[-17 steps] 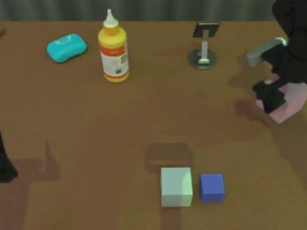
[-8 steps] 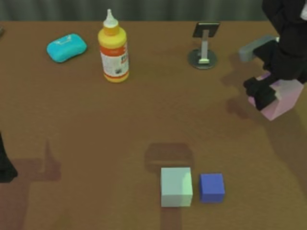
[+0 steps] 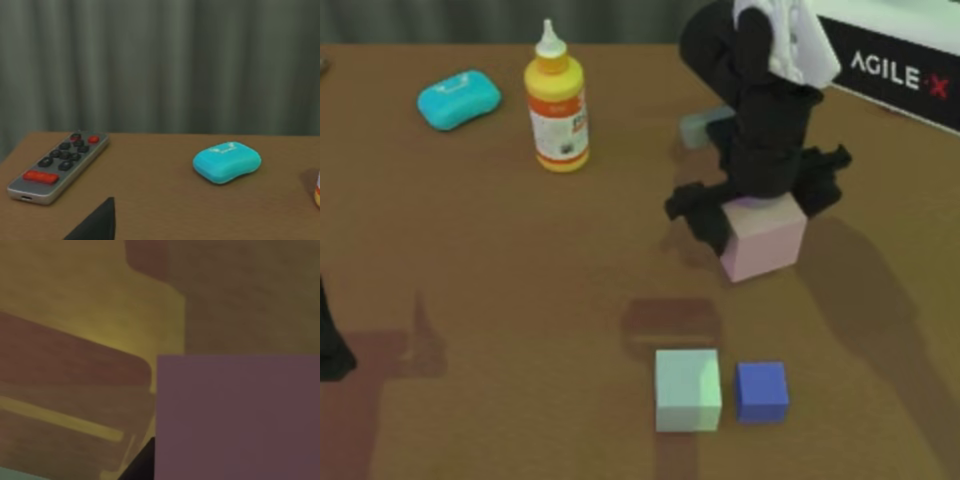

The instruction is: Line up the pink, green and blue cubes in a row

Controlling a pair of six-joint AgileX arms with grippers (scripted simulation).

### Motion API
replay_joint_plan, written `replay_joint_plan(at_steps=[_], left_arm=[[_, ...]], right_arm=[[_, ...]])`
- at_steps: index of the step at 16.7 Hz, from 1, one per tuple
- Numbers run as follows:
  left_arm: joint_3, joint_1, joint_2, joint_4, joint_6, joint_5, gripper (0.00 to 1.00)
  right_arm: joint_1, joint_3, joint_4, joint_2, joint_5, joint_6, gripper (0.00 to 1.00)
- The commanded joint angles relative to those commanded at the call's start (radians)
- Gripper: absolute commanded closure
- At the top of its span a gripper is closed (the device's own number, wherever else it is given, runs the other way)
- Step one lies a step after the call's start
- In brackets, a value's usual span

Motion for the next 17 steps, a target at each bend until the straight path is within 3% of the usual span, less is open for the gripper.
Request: replay_joint_plan(at_steps=[5,9,12,17], left_arm=[[0.0,0.0,0.0,0.0,0.0,0.0,0.0],[0.0,0.0,0.0,0.0,0.0,0.0,0.0],[0.0,0.0,0.0,0.0,0.0,0.0,0.0],[0.0,0.0,0.0,0.0,0.0,0.0,0.0]], right_arm=[[0.25,0.102,-0.066,0.055,-0.003,0.465,1.0],[0.406,0.162,-0.089,0.065,0.001,0.726,1.0],[0.466,0.184,-0.094,0.063,0.005,0.813,1.0],[0.467,0.183,-0.093,0.061,0.004,0.82,1.0]])
